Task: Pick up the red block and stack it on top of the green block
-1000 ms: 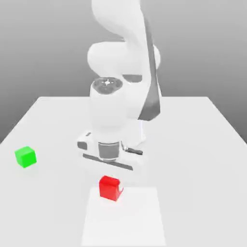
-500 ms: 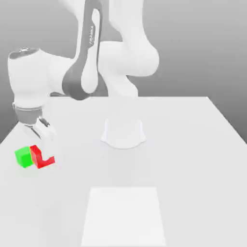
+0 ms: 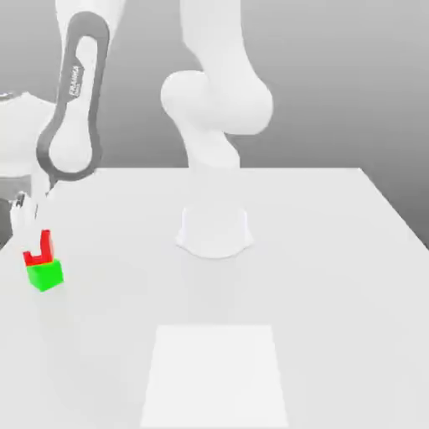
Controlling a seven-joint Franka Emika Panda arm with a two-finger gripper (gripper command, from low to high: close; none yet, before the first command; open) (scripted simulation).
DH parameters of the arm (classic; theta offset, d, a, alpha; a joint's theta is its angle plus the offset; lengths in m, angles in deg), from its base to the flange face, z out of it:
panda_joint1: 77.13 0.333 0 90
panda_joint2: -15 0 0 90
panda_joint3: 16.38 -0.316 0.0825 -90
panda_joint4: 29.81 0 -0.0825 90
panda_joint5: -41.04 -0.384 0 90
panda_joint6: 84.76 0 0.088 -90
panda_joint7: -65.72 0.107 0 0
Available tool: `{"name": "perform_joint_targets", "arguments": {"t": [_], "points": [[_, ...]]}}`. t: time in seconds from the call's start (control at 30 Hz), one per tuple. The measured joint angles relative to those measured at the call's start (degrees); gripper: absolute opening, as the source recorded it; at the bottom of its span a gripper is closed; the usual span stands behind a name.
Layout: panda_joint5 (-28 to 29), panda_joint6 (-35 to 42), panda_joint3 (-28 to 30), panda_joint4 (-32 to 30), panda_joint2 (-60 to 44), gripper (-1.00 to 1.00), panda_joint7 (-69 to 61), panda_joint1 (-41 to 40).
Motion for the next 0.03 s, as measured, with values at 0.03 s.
{"name": "perform_joint_targets", "arguments": {"t": [0.03], "points": [[0.0,0.0,0.0,0.0,0.0,1.0,0.0,0.0]]}}
